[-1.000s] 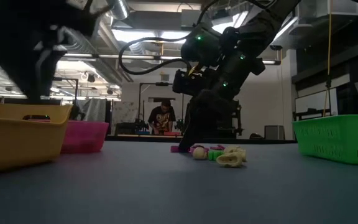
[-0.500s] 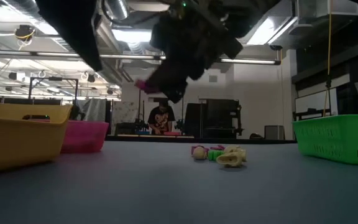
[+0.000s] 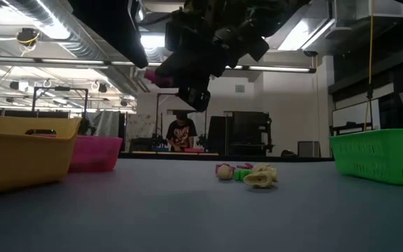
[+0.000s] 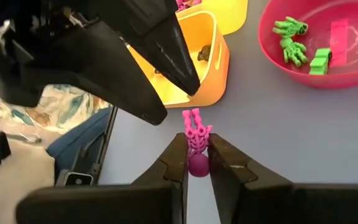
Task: Sort Halloween decoration
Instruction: Put the pink skeleton toy into the light yellow bin
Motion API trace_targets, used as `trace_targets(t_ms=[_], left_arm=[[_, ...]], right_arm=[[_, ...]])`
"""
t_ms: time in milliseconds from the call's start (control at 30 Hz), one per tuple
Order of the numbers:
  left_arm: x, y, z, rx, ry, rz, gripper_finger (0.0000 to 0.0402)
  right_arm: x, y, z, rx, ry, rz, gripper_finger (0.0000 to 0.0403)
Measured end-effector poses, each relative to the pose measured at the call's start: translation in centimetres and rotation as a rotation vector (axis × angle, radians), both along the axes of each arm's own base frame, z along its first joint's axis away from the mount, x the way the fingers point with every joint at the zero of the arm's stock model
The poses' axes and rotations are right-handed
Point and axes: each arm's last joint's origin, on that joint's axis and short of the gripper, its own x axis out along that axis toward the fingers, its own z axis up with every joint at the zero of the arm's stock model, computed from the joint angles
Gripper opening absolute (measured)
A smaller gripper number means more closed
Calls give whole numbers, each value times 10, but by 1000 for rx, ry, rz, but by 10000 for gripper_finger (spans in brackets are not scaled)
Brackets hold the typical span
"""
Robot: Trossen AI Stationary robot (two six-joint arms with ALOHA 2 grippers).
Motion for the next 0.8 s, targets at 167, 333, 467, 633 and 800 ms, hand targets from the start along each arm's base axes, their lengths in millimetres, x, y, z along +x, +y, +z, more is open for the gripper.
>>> trace_targets(t_ms=[167, 333, 467, 633, 800], left_arm=[[2, 5, 0, 1, 1, 16, 164], [4, 9, 0, 14, 23, -5, 164], [5, 10, 0, 17, 36, -22, 164], [5, 10, 0, 35, 53, -53, 164], [5, 10, 0, 35, 54, -51, 164]], right_arm=[[0, 0, 1, 32, 23, -27, 44], [1, 0, 1, 59, 46, -49, 44], [1, 0, 2, 84, 63, -70, 44], [3, 0, 5, 150, 74, -96, 44], [4, 1, 9, 218, 73, -70, 44]])
